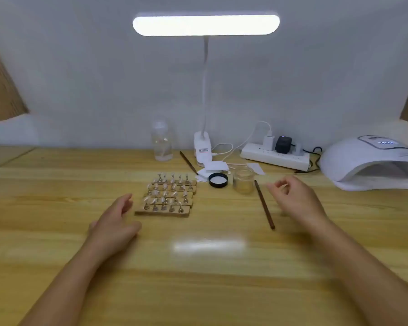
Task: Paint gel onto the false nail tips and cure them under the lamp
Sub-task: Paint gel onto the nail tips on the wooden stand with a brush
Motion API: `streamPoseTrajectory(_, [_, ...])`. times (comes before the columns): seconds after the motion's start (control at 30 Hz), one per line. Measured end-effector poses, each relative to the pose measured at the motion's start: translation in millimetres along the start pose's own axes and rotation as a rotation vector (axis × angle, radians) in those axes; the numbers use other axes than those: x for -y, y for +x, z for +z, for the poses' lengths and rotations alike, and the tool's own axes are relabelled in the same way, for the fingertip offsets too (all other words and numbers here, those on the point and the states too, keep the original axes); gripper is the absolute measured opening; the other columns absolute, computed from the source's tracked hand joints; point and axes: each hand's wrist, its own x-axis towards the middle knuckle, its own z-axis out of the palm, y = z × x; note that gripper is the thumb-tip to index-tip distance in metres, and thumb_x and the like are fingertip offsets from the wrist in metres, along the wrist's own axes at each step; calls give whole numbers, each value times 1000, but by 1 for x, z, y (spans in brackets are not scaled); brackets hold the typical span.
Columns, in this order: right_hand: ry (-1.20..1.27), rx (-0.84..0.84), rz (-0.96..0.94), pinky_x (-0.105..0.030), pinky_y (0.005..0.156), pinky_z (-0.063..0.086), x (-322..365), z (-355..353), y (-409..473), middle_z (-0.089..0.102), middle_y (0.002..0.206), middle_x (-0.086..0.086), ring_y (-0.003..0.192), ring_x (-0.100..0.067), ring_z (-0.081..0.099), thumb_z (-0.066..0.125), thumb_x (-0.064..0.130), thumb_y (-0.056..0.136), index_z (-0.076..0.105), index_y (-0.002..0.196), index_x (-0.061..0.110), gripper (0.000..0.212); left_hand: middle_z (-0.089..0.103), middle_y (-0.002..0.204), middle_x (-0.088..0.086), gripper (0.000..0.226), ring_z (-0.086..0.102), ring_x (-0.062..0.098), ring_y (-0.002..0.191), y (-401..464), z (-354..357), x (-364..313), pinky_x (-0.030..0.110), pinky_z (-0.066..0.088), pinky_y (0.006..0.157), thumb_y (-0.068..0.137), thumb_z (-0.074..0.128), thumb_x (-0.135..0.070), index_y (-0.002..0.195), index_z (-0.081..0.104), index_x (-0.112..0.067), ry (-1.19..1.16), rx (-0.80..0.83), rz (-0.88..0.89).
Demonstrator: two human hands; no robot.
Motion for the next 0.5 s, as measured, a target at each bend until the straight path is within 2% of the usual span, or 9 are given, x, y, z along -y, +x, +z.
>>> streamPoseTrajectory(0.1, [-168,-67,10,-27,58,37,4,20,3,54,69,6,67,-12,53,51,49,87,51,110,19,38,57,117,-3,91,52,14,108,5,1,1,40,32,105,51,54,-29,139,34,-18,51,12,46])
streamPoseTrajectory(0.17, [-290,-68,-54,-29,72,39,3,31,1,53,75,7,76,-15,54,51,51,85,46,121,19,48,58,105,-6,85,55,14,95,5,0,5,35,38,99,59,69,-28,137,37,-16,45,1,46])
streamPoseTrajectory(0.2, [-312,-64,-73,-31,76,38,3,32,0,52,77,8,78,-14,52,52,50,85,43,125,20,51,59,99,-5,78,55,14,87,5,-1,7,29,42,91,65,77,-20,134,41,-14,14,-5,40])
streamPoseTrajectory(0.27, [-335,-60,-99,-32,78,38,1,30,1,49,71,10,75,-13,49,54,43,86,42,128,19,50,59,86,-3,60,53,13,73,1,-4,10,14,43,71,67,79,-7,119,50,-15,-32,8,62])
streamPoseTrajectory(0.33, [-340,-50,-125,-32,77,38,1,29,0,45,65,11,70,-12,48,53,35,88,41,129,18,46,59,78,-2,40,49,14,65,-5,-4,9,11,41,62,67,78,-5,98,58,-21,-51,39,100])
streamPoseTrajectory(0.4, [-362,-44,-158,-33,80,38,2,28,-2,46,64,11,69,-12,48,51,29,90,40,131,19,43,59,72,-5,32,50,13,63,-12,-2,5,11,40,61,66,79,-7,80,62,-30,-28,84,153])
streamPoseTrajectory(0.5, [-398,-37,-183,-33,87,37,2,24,-2,52,67,9,70,-13,50,47,23,91,35,135,20,46,60,68,-6,30,51,5,63,-18,6,-8,13,42,64,65,80,-9,72,64,-33,-34,149,208])
